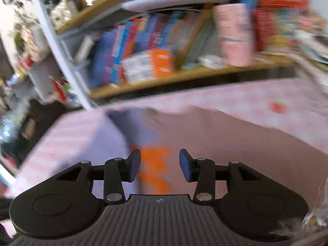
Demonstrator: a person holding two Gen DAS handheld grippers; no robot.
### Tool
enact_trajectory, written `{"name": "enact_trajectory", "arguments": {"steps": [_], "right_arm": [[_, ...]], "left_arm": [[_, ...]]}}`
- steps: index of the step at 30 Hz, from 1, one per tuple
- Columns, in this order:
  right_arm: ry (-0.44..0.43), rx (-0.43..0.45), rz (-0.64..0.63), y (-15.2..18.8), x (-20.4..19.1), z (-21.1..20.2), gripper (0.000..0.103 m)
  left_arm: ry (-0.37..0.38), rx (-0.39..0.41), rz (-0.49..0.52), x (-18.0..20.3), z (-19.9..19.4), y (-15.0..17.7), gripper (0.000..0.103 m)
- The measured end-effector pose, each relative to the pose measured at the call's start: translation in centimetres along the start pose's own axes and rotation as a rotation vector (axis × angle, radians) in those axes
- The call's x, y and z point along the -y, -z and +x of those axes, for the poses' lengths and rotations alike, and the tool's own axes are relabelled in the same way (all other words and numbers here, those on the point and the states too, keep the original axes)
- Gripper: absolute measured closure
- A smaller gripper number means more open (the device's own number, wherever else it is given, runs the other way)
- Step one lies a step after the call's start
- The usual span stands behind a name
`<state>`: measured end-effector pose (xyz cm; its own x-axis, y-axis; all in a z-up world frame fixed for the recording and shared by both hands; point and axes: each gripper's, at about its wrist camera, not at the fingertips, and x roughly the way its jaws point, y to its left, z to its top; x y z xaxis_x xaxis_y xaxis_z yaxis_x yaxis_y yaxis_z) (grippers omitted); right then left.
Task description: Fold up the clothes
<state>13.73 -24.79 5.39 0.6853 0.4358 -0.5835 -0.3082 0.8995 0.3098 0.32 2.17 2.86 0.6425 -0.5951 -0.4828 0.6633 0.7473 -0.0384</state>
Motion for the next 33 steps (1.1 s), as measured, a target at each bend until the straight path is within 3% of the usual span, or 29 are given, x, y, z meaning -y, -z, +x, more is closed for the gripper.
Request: {"name": "enact_trajectory", "arguments": {"steps": [4,6,9,14,16,17,19,22,25,29,33], "right_arm": [[0.040,-0.010,0.027,4.1,2.0,-3.4,0.063],[0.048,-0.008,0.028,6.1,2.2,-4.3,0.063],[0.064,0.016,0.040,8.3,2.4,-5.3,0.064],[0.111,0.070,0.083,10.0,2.4,-6.6,0.063],[0.116,0.079,0.087,10.5,2.5,-6.8,0.063],[0.120,0.080,0.084,10.6,2.5,-6.9,0.063],[0.129,0.079,0.070,10.7,2.2,-7.0,0.063],[0.145,0.073,0.041,10.8,1.7,-7.0,0.063],[0.149,0.067,0.017,10.6,1.3,-6.6,0.063],[0.157,0.059,-0.020,10.4,0.8,-5.8,0.062],[0.190,0.042,-0.094,10.0,-0.2,-4.8,0.065]], "left_arm": [[0.046,-0.059,0.164,4.8,2.4,0.1,0.053],[0.018,-0.100,0.235,6.5,3.5,0.4,0.053],[-0.080,-0.153,0.347,8.4,5.1,0.9,0.053],[-0.151,-0.155,0.445,10.0,7.0,0.4,0.053],[-0.176,-0.147,0.462,10.1,7.7,0.4,0.058],[-0.186,-0.141,0.460,9.9,7.9,0.3,0.070],[-0.194,-0.115,0.409,8.8,7.4,-0.3,0.099],[-0.208,-0.072,0.326,7.1,6.6,-1.2,0.099],[-0.254,0.019,0.145,1.4,2.7,-3.2,0.099],[-0.481,0.100,-0.069,-8.9,-3.4,-4.0,0.099],[-0.811,0.074,-0.104,-17.7,-8.3,-2.4,0.099]]}}
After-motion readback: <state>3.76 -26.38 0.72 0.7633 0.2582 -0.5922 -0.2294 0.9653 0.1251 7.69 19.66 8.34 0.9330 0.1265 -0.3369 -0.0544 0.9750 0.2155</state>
